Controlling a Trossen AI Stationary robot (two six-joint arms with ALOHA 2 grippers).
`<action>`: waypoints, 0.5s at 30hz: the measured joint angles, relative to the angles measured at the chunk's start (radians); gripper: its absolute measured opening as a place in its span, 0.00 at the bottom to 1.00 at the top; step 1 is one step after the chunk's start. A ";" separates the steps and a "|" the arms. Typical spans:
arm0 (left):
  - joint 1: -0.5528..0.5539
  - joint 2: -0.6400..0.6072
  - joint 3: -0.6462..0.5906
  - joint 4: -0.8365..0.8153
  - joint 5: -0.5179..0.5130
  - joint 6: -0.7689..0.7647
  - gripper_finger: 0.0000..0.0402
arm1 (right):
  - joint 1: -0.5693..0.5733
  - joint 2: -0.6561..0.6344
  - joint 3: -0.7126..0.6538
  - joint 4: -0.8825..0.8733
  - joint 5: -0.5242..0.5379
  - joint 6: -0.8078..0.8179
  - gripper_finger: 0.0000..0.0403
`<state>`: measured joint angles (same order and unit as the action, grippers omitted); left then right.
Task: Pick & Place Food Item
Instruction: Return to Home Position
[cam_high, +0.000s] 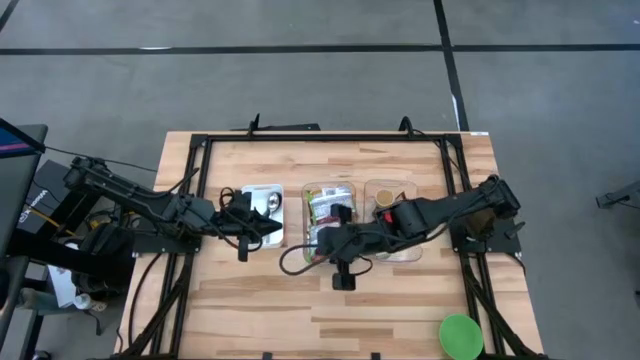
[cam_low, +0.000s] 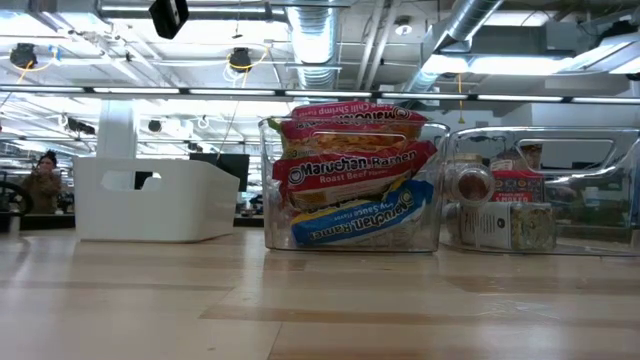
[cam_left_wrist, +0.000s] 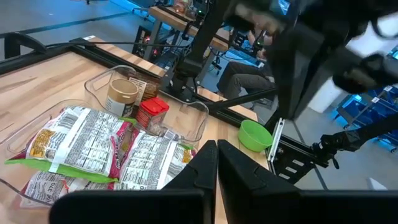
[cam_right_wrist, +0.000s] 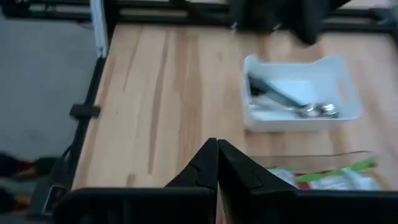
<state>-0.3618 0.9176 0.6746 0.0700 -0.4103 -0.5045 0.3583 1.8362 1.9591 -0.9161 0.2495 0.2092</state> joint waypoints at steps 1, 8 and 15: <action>0.000 0.000 0.000 0.000 0.000 0.000 0.02 | -0.001 0.005 -0.001 -0.003 -0.019 0.000 0.00; 0.000 0.000 0.000 0.000 0.000 0.000 0.02 | 0.029 0.041 -0.006 0.056 -0.105 0.008 0.00; 0.000 0.000 0.000 0.001 0.000 0.000 0.02 | 0.053 0.025 -0.210 0.236 -0.203 0.078 0.00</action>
<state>-0.3618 0.9180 0.6746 0.0708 -0.4103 -0.5049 0.4113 1.8610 1.7487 -0.6804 0.0461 0.2876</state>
